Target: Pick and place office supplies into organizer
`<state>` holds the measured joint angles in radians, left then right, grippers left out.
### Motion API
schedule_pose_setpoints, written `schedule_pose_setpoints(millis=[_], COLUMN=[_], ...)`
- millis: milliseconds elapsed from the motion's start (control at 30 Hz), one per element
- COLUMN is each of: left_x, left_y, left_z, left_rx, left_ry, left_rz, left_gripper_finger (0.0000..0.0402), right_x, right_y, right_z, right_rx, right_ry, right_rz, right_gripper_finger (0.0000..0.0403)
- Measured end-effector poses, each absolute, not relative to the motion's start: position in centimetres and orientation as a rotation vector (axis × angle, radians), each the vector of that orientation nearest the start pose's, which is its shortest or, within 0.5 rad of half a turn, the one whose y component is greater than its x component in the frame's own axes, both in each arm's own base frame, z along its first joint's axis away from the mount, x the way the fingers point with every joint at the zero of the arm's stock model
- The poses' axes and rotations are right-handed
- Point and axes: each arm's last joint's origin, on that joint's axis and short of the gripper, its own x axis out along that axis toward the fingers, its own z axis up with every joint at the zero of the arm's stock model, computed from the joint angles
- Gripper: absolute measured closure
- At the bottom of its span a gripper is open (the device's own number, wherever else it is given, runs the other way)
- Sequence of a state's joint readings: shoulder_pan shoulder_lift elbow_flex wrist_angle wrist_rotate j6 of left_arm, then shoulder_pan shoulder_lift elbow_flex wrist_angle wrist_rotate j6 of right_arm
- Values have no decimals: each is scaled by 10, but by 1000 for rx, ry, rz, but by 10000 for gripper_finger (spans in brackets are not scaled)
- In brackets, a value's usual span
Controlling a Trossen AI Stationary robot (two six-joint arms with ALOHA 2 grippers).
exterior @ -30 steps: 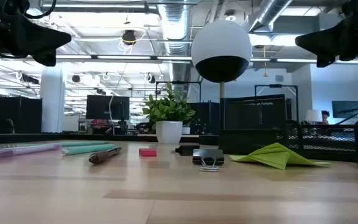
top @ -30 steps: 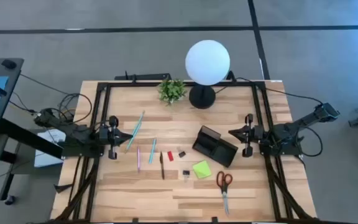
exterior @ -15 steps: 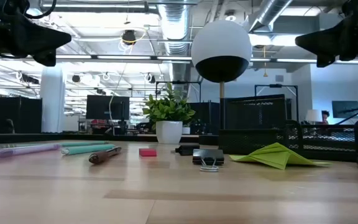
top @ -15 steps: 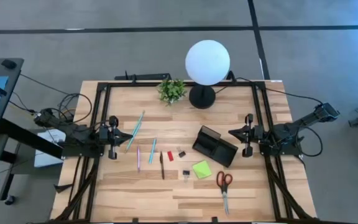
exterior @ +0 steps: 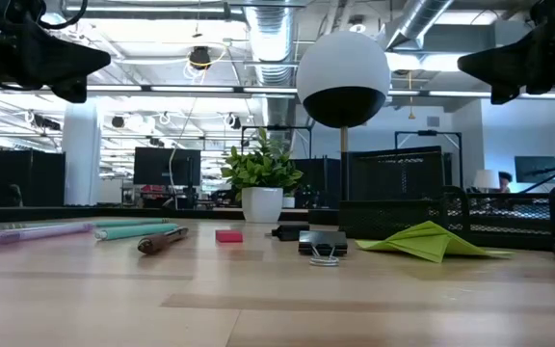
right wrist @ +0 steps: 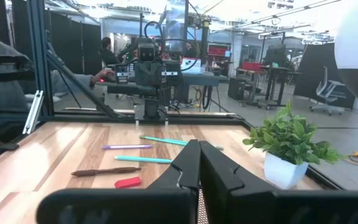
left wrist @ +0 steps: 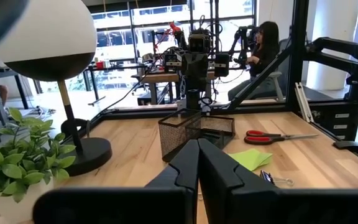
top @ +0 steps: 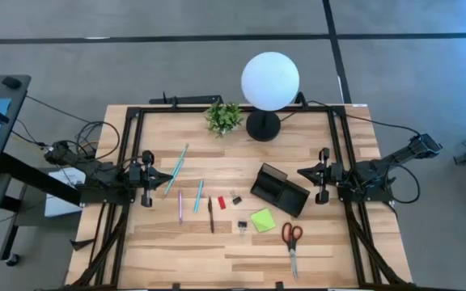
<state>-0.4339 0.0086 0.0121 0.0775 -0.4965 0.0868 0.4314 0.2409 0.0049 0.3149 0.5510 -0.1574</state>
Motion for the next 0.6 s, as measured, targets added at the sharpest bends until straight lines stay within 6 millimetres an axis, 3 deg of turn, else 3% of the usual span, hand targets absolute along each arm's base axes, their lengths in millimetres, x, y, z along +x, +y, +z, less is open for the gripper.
schedule_pose_setpoints(millis=[600], left_x=[91], left_y=[-27], left_z=[174], left_rx=[53], left_ry=[-70], left_rz=[65], left_gripper_finger=[401], right_x=[104], right_y=[31], right_z=[175], right_rx=[-120], right_ry=[-60], right_rz=[-124], right_gripper_finger=[403])
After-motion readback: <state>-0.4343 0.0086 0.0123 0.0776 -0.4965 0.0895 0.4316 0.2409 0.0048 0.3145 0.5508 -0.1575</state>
